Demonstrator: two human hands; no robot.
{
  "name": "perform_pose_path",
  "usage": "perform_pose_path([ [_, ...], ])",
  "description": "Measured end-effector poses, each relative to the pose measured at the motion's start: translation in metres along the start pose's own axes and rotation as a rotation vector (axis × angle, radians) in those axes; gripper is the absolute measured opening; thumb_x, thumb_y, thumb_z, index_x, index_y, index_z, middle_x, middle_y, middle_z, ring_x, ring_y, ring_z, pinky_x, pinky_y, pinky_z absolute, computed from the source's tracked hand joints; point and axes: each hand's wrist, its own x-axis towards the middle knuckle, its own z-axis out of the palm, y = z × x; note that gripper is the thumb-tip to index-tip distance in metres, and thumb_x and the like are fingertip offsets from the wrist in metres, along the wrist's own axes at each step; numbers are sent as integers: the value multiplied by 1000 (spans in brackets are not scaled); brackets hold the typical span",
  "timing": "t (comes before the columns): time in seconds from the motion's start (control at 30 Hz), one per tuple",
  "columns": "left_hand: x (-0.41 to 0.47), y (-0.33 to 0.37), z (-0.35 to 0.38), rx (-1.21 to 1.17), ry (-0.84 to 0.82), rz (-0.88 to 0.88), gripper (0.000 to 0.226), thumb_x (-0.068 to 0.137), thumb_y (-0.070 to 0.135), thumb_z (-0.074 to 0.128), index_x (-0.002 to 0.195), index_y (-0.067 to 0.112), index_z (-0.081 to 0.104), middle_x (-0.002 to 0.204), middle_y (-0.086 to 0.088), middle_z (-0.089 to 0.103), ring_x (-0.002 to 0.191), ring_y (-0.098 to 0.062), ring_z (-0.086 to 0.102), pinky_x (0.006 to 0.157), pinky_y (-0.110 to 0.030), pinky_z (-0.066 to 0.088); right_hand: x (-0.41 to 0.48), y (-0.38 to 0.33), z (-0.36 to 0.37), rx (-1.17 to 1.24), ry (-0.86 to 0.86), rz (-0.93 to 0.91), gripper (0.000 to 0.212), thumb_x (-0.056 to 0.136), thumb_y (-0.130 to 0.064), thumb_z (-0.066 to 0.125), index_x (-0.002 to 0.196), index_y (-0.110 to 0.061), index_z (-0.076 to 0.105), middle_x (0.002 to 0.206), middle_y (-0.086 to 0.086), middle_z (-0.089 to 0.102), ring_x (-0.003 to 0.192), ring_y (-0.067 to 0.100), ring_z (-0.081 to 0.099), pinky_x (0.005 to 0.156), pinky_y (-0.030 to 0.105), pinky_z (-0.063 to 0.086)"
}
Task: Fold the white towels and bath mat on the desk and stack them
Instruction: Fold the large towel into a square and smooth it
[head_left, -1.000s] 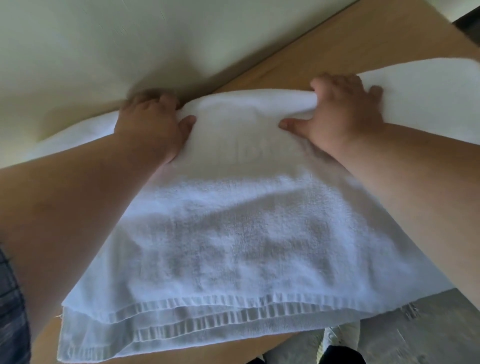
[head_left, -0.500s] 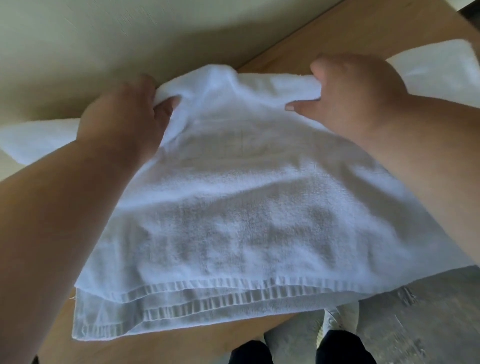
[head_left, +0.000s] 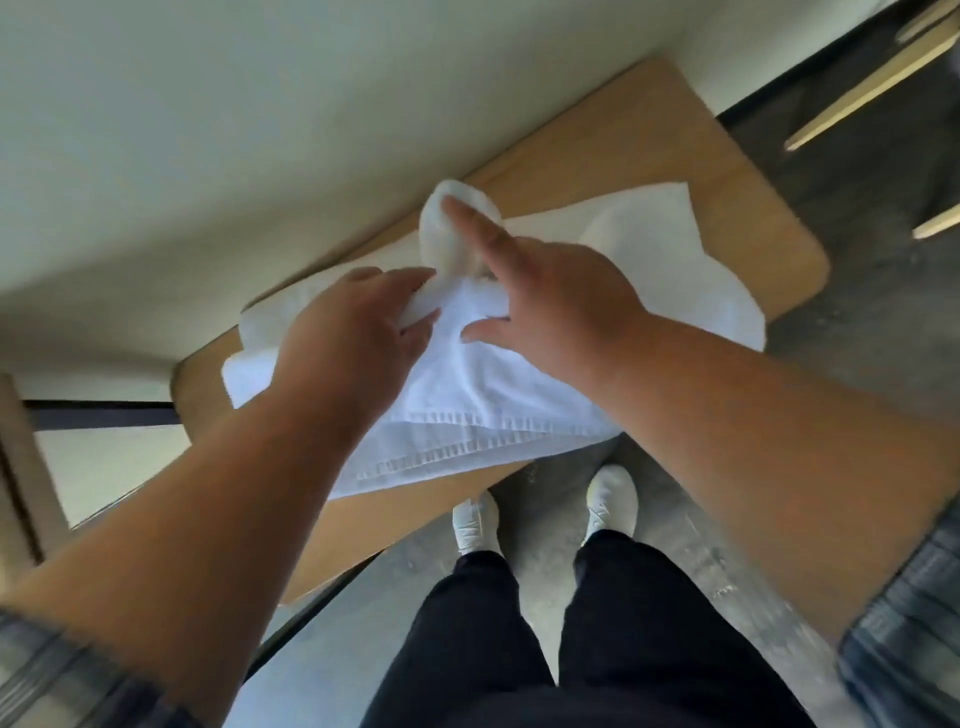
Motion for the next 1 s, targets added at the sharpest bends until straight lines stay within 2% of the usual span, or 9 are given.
perform_pose_path([
  [0.07, -16, 29, -40, -9, 5, 18, 39, 89, 29, 67, 127, 34, 66, 101, 1, 68, 91, -29, 66, 73, -33, 44, -10, -29, -37, -6, -4, -66, 94, 84, -53, 73, 158, -35, 17, 100, 3, 70, 75, 22, 68, 61, 29, 46],
  [0.13, -28, 54, -79, 3, 49, 9, 40, 90, 28, 66, 130, 34, 65, 97, 3, 63, 89, -28, 65, 72, -29, 38, -15, -52, -75, 55, 24, -86, 80, 87, -52, 70, 154, -37, 29, 105, 1, 71, 81, 22, 70, 66, 29, 50],
  [0.27, -54, 97, -145, -36, 138, -36, 41, 91, 34, 64, 132, 39, 62, 92, 5, 59, 84, -22, 61, 69, -29, 40, -11, -92, -148, 164, 33, -98, 48, 86, -49, 69, 126, -35, 47, 99, -6, 69, 82, 24, 68, 61, 33, 47],
  [0.37, -77, 121, -186, -24, 256, -55, 37, 89, 36, 65, 126, 42, 62, 85, 9, 54, 77, -17, 56, 66, -29, 37, -11, -118, -194, 154, 78, -216, 41, 84, -47, 70, 118, -31, 53, 87, -8, 69, 70, 22, 65, 55, 30, 37],
  [0.5, -115, 141, -231, 33, 455, -93, 23, 88, 34, 67, 103, 16, 68, 84, -1, 63, 71, -27, 61, 62, -29, 38, -14, -155, -237, 166, 107, -375, 34, 88, -46, 67, 114, -27, 57, 83, -7, 68, 67, 22, 62, 53, 30, 34],
  [0.57, -135, 149, -252, 80, 537, -115, 28, 88, 38, 58, 94, 11, 67, 80, -4, 63, 66, -28, 60, 57, -31, 39, -15, -176, -250, 170, 131, -452, 30, 90, -45, 67, 112, -27, 58, 81, -8, 67, 63, 20, 58, 53, 29, 29],
  [0.63, -159, 153, -272, 93, 586, -143, 35, 86, 40, 53, 95, 10, 68, 81, -5, 64, 67, -28, 61, 57, -33, 45, -16, -202, -260, 189, 151, -522, 27, 89, -42, 67, 110, -28, 58, 83, -8, 68, 64, 21, 58, 53, 30, 32],
  [0.83, -237, 151, -316, 186, 748, -197, 19, 86, 24, 72, 101, 12, 69, 85, -5, 65, 70, -28, 62, 61, -30, 42, -42, -281, -277, 253, 227, -671, 26, 88, -37, 69, 110, -31, 56, 88, -5, 70, 68, 25, 61, 55, 33, 46],
  [1.0, -318, 139, -336, 240, 773, -225, 19, 88, 25, 68, 105, 16, 70, 87, -1, 63, 75, -26, 62, 62, -31, 44, -83, -342, -270, 231, 268, -757, 17, 91, -40, 64, 104, -32, 59, 76, -12, 62, 59, 8, 35, 50, 30, 37],
])
